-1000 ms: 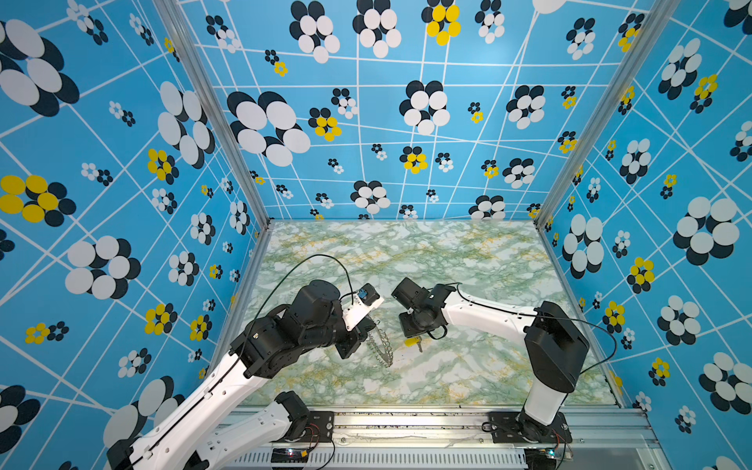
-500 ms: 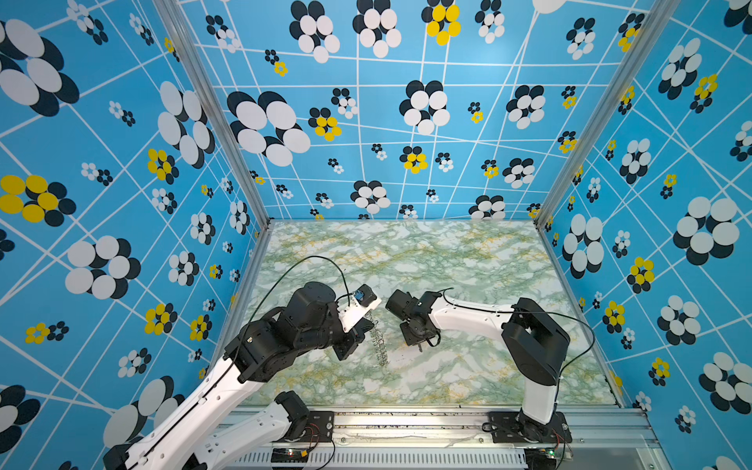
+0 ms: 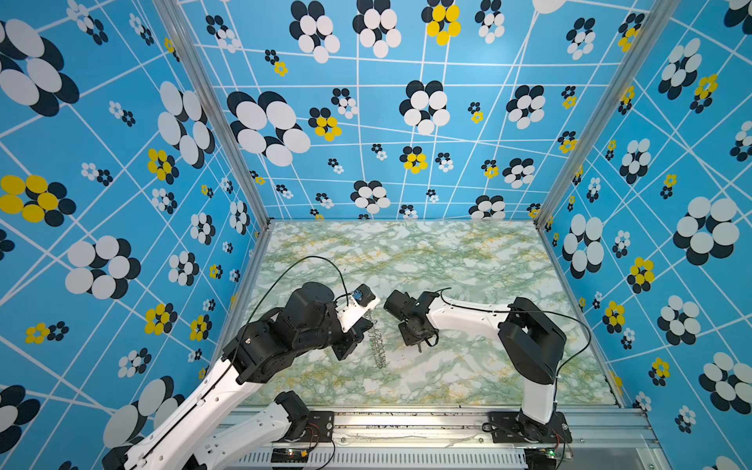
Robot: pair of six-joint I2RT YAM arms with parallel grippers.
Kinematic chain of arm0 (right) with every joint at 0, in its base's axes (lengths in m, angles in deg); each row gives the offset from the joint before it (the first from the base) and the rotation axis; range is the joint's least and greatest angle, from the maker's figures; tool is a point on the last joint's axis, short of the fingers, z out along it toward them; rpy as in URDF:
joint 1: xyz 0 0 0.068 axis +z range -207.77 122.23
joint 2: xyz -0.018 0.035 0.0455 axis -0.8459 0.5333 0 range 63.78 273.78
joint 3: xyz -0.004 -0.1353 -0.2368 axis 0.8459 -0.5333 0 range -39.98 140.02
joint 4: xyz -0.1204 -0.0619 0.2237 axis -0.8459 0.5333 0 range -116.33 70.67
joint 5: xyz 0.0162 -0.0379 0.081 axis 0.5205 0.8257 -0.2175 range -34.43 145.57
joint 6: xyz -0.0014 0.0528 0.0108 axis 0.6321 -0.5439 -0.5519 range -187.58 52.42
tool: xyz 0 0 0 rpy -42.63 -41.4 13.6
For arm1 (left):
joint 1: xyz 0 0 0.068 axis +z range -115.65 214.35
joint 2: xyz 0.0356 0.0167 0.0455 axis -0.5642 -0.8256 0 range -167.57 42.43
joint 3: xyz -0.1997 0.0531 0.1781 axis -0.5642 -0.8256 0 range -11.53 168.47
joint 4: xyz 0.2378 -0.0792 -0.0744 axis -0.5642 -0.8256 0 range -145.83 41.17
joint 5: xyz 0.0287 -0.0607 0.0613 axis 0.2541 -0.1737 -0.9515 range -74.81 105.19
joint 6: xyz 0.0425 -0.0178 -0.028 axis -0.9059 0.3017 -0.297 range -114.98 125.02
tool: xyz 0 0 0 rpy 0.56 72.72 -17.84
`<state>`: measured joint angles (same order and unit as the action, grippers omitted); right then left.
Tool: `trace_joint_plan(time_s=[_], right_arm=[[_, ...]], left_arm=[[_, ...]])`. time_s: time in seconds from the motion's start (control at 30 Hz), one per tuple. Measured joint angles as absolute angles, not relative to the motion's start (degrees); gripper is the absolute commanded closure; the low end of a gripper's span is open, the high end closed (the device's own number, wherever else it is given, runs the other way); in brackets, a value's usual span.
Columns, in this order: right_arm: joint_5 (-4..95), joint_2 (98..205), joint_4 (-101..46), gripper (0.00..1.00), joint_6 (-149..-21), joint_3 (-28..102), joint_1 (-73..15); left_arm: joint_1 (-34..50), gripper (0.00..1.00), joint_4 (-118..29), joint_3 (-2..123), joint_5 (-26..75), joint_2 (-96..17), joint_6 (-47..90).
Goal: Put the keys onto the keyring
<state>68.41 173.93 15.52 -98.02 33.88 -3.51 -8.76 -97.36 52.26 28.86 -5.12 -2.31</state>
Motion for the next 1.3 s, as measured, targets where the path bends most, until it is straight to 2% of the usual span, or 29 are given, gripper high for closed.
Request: trace_joint_plan(time_s=[0.33, 0.53, 0.67, 0.9, 1.13, 1.3], right_arm=[[68.62, 172.69, 15.39, 0.78, -99.70, 32.07, -3.51], [68.62, 172.16, 15.08, 0.85, -99.94, 31.30, -3.51], [68.65, 171.88, 15.01, 1.00, -100.36, 30.76, -3.51], [68.60, 169.08, 13.35, 1.00, -99.48, 28.20, -3.51], [62.46, 151.00, 7.93, 1.00, -91.66, 20.66, -4.69], [50.11, 137.89, 2.82, 1.00, -82.87, 16.46, -9.11]], left_arm=[[-8.72, 1.00, -97.34, 52.26, 28.89, -5.36, -2.51], [-8.72, 1.00, -97.34, 52.29, 28.89, -5.82, -2.53], [-8.61, 1.00, -97.32, 52.29, 28.89, -5.84, -2.53], [-8.46, 1.00, -97.34, 52.29, 28.89, -5.89, -2.66], [-8.46, 1.00, -97.30, 52.33, 28.89, -5.89, -3.58], [-8.46, 1.00, -97.10, 53.97, 29.00, -7.04, -4.52]])
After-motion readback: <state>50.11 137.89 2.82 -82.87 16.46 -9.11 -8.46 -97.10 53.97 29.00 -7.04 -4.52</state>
